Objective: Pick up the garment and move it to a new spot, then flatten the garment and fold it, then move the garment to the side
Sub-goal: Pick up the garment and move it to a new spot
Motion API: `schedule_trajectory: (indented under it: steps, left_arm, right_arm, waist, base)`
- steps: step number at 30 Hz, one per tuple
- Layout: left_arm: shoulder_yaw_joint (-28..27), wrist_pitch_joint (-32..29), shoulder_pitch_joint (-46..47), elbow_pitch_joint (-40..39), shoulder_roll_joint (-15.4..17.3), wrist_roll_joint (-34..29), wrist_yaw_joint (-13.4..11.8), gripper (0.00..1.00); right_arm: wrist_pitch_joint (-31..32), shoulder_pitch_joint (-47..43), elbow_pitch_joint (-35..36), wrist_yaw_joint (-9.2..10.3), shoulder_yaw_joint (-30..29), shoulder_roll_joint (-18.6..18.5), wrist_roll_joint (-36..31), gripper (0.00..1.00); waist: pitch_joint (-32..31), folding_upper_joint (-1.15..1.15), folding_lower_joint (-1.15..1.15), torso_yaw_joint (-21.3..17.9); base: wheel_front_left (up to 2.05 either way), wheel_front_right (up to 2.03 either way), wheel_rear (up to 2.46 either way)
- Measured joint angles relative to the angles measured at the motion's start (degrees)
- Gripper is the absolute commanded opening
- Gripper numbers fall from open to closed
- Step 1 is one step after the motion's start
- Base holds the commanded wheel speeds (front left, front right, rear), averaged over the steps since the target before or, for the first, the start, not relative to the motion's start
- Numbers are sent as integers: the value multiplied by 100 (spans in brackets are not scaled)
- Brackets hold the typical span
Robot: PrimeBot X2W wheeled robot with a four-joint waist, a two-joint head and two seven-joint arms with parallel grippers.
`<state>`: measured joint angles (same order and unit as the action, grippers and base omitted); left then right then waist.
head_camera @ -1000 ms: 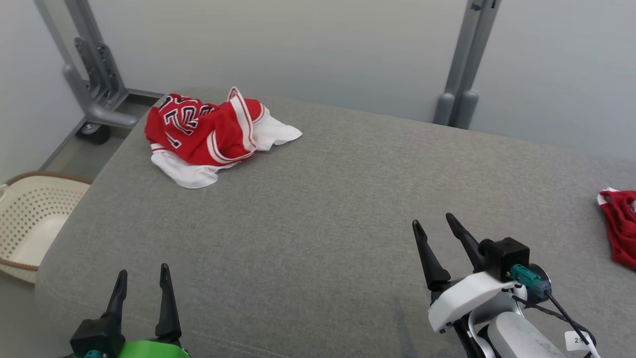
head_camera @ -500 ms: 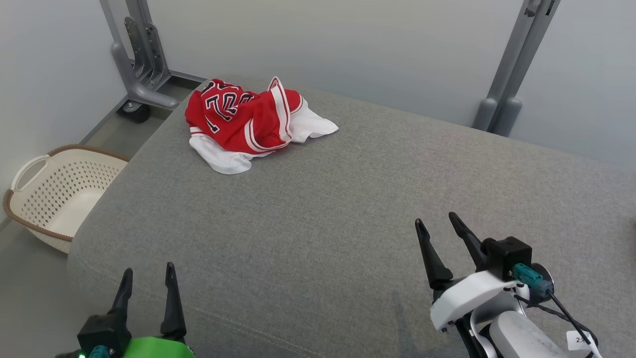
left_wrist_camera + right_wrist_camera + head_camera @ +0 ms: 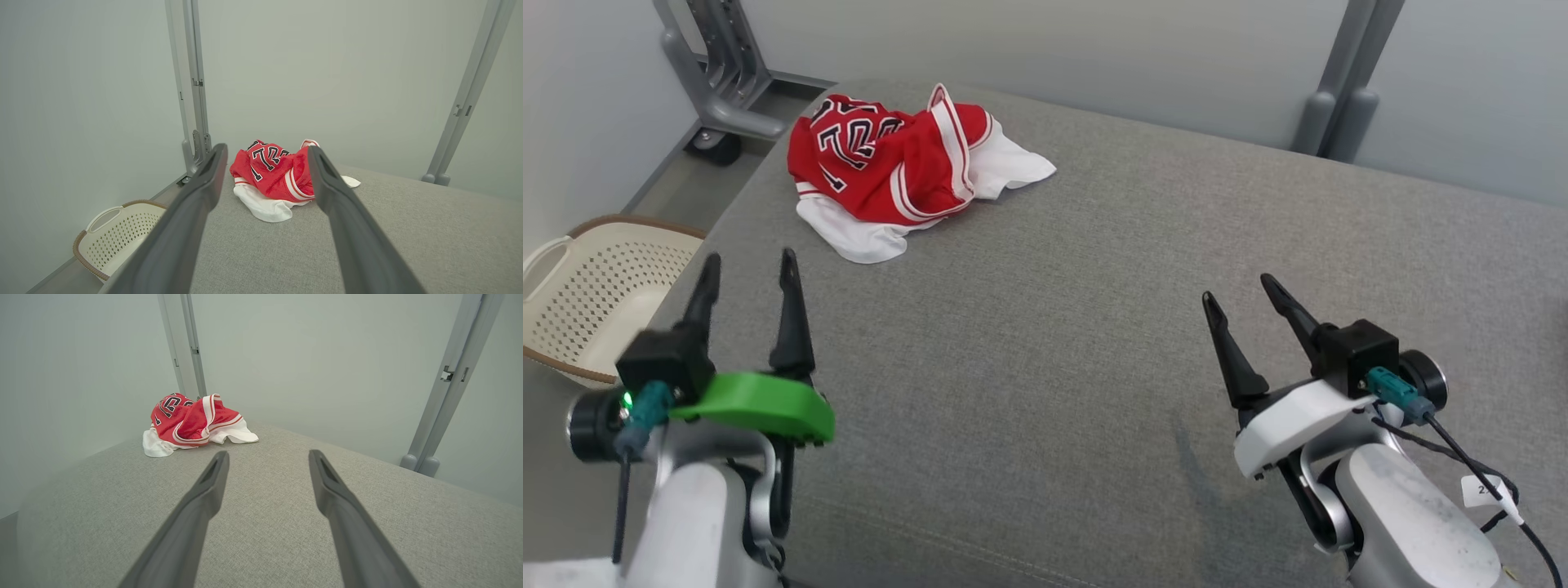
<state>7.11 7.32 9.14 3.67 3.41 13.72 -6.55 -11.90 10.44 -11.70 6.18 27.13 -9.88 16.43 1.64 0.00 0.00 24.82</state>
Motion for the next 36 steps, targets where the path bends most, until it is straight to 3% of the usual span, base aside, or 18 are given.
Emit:
schedule_trajectory:
  steps: [14,23,36]
  left_arm:
    - [-870,-1210,2341,1271,247,266,-21,100]
    - [-1102,-1897,2958,2305,378,55,-37,100]
    - [-1733,-2494,4053,2886,600,19,-53,100]
  right_arm:
    - [392,655,310,-3,-76,-396,-297,100]
    - [605,838,552,-5,-164,-654,-372,100]
    - [892,1061,1091,-4,-364,-962,-441,100]
  waist:
    - [699,0,0,-716]
    - [1169,0,0,-1245]
    - [1981,0,0,-1672]
  base:
    - [0,0,0]
    - [0,0,0]
    - [0,0,0]
